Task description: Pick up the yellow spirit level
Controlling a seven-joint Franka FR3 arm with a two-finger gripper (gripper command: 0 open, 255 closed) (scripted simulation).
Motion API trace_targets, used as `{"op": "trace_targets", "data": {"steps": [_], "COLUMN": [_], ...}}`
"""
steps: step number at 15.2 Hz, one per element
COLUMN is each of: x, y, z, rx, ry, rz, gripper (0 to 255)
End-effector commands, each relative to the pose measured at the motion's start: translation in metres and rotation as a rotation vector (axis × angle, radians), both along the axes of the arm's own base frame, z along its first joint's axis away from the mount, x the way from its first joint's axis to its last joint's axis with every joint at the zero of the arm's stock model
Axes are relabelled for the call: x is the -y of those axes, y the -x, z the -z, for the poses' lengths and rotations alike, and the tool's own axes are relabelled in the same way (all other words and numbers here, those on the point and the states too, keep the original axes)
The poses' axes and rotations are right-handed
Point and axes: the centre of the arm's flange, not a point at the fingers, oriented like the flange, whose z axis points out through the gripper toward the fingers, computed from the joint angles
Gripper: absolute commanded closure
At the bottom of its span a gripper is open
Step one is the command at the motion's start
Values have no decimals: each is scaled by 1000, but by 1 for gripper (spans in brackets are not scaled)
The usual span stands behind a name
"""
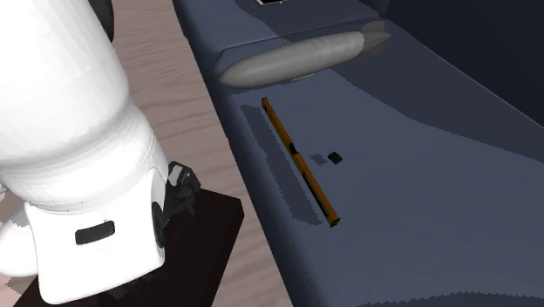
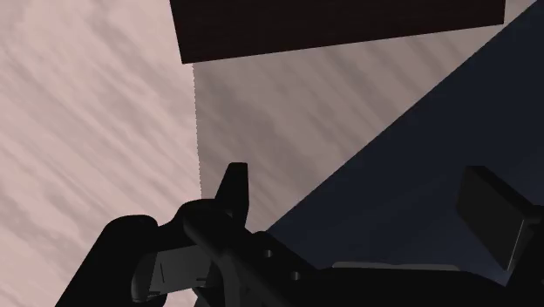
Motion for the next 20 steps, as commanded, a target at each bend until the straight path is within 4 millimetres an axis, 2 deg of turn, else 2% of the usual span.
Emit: {"op": "trace_targets", "data": {"steps": [1,5,10,15,20], "x": [0,-51,-112,-170,-222], "y": [0,-5,-21,-48,-85], "z": [0,6,12,18,23], "rx": [0,27,60,94,127], "ry": [0,0,0,0,0], "rz": [0,140,316,491,667], "gripper": [0,0,0,0,0]}}
